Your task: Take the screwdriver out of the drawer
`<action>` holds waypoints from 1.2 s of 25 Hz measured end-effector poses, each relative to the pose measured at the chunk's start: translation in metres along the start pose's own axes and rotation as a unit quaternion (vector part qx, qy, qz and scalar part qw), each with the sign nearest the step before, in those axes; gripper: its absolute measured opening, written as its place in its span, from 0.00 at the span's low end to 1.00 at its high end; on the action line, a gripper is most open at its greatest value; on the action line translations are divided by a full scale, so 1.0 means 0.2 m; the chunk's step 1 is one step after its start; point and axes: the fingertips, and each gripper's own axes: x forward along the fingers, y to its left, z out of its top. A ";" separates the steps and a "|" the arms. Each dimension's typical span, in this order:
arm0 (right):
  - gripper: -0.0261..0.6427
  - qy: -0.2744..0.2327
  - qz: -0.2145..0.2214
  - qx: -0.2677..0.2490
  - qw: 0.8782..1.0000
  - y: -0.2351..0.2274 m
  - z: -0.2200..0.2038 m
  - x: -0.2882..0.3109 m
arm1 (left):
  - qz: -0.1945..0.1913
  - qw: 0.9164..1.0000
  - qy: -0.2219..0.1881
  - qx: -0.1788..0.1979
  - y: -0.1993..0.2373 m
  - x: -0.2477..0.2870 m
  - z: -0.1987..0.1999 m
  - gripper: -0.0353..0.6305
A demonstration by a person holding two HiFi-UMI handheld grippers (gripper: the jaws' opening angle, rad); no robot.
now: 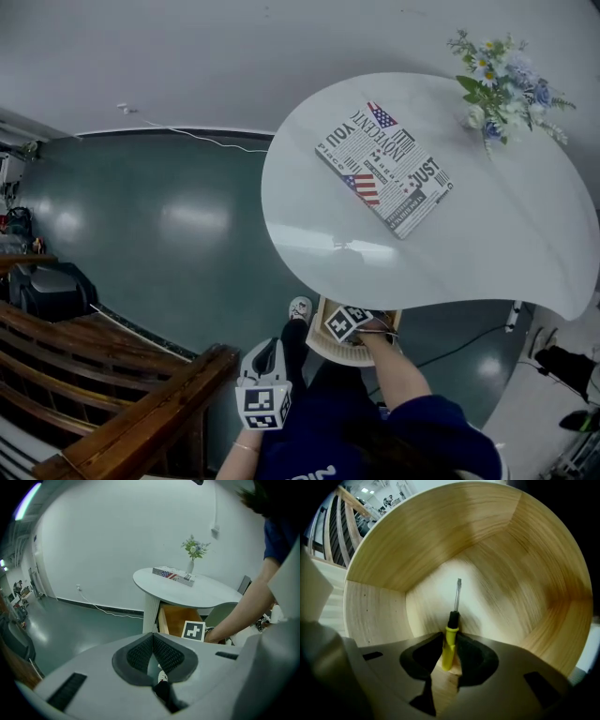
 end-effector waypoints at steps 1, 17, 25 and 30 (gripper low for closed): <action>0.17 0.002 -0.009 -0.001 1.000 -0.01 0.00 0.00 | 0.000 1.000 0.000 0.004 0.00 0.00 0.00 0.06; 0.14 -0.035 -0.008 -0.021 0.999 -0.01 0.04 -0.08 | -0.023 1.000 -0.010 0.010 0.01 -0.02 -0.02 0.06; 0.14 -0.053 -0.018 -0.047 0.997 0.01 0.02 -0.20 | -0.049 0.998 -0.034 0.010 0.00 0.01 0.05 0.06; 0.14 -0.079 -0.014 -0.030 0.996 0.04 0.04 -0.31 | -0.058 0.997 -0.043 0.013 0.02 0.02 0.10 0.06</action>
